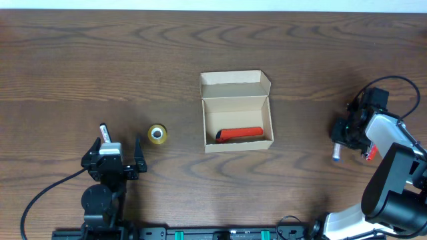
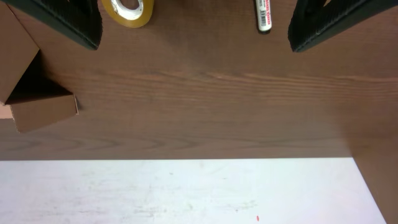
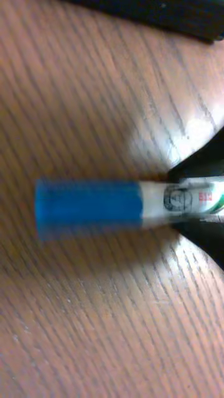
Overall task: Pack container
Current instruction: 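Move right gripper back and grasp the blue-capped marker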
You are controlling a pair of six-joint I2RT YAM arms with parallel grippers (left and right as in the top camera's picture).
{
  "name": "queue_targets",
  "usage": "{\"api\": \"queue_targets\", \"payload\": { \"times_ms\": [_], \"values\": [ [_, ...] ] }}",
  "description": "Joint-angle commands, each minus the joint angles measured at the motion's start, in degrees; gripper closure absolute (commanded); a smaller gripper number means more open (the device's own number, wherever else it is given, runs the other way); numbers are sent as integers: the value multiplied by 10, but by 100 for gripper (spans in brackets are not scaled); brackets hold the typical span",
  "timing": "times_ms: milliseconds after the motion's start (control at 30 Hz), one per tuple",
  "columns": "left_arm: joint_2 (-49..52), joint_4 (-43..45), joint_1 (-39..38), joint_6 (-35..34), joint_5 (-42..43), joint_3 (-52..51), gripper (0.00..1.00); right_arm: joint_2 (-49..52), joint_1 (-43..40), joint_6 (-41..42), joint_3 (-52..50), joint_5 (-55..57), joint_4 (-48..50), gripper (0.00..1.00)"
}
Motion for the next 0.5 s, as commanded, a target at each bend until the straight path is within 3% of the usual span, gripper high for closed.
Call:
{"api": "queue_targets", "payload": {
  "times_ms": [0,267,467],
  "values": [
    [-3,-7,1,-2,0,-17,5,2,-1,2,-14,6,-1,99],
    [-3,-7,1,-2,0,-17,5,-7,9,2,-8,-102,6,99],
    [-3,-7,1,-2,0,-17,5,-81,69,-19,76,-156,-2,99]
  ]
}}
